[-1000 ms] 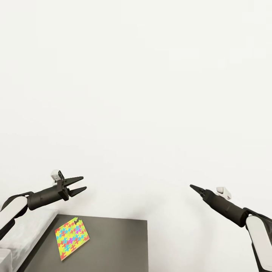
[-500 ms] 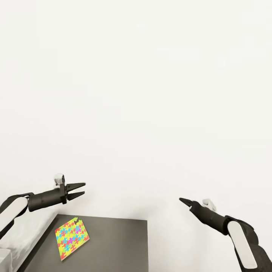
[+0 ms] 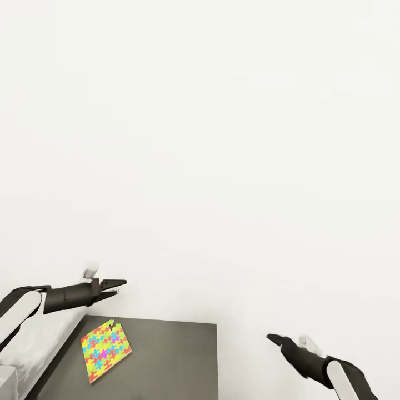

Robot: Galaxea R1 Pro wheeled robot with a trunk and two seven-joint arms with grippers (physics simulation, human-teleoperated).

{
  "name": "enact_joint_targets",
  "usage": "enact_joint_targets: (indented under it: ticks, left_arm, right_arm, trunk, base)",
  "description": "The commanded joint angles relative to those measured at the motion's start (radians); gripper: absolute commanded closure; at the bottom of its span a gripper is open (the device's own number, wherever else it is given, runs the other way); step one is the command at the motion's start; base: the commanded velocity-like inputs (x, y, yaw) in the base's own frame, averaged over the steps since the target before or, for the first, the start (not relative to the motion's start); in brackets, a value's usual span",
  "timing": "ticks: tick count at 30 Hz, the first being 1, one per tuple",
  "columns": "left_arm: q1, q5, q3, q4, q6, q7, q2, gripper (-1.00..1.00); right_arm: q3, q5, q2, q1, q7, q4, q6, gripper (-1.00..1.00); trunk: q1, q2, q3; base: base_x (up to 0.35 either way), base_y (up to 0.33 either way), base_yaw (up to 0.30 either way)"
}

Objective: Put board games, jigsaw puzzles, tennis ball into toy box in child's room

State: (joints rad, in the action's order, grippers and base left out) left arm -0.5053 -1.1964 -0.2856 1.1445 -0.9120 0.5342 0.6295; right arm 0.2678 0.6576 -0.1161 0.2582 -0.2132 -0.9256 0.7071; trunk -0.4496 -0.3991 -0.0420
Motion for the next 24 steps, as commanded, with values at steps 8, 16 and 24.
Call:
enact_joint_targets:
  ticks: [8, 16, 24]
  left_arm:
    - [-0.004, 0.047, 0.002, -0.002, 0.0, -0.383, -0.065, -1.0]
    - [-0.016, 0.16, 0.001, -0.055, 0.044, -0.541, -0.164, -1.0]
    - [-0.032, 0.367, 0.0, -0.245, 0.103, -0.559, -0.268, -1.0]
  right_arm:
    - [0.003, -0.223, 0.011, 0.0, -0.01, 0.219, -0.332, -1.0]
    - [0.005, -0.235, -0.002, 0.0, -0.005, 0.326, -0.365, -1.0]
    - [0.002, -0.238, -0.006, 0.0, -0.008, 0.346, -0.394, -1.0]
  trunk:
    - [0.0, -0.001, 0.0]
    - [0.0, -0.001, 0.0]
    - [0.0, -0.001, 0.0]
  base:
    - [0.0, 0.0, 0.0]
    - [0.0, 0.0, 0.0]
    - [0.0, 0.0, 0.0]
